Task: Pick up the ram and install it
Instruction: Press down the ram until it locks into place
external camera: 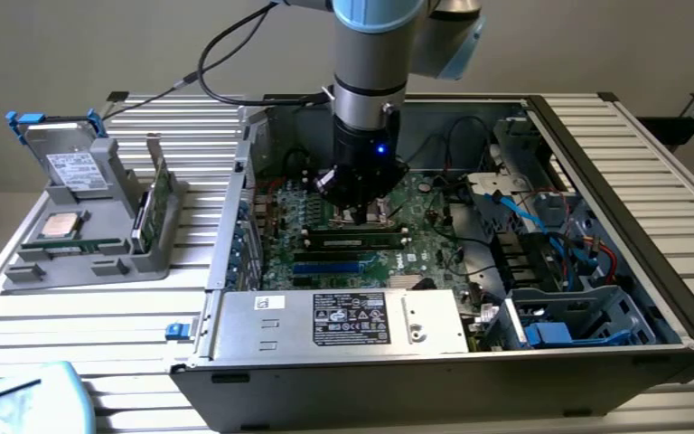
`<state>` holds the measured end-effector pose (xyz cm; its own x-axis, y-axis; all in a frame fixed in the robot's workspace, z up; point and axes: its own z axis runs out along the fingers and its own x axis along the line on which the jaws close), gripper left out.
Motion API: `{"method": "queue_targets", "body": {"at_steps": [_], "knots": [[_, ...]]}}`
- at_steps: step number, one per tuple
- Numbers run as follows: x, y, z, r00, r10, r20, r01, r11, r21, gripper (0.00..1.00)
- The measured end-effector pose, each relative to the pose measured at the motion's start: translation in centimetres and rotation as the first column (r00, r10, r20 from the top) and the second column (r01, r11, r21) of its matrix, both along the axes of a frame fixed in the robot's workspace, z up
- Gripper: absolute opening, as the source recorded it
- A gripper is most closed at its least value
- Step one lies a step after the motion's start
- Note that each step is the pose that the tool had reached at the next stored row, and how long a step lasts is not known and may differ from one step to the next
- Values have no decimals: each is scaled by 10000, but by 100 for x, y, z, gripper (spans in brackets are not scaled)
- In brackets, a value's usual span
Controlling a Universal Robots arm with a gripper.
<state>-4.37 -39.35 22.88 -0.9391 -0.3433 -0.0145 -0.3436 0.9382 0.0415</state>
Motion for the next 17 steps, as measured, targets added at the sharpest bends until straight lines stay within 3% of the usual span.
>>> {"method": "queue_targets", "body": {"at_steps": [5,9,13,17], "knots": [[0,0,-16,9972,-749,6,749,9972,3,10],[0,0,-31,9903,-1392,7,1392,9903,5,10],[0,0,-47,9789,-2041,8,2041,9789,5,10],[0,0,-56,9626,-2710,8,2710,9626,3,10]]}}
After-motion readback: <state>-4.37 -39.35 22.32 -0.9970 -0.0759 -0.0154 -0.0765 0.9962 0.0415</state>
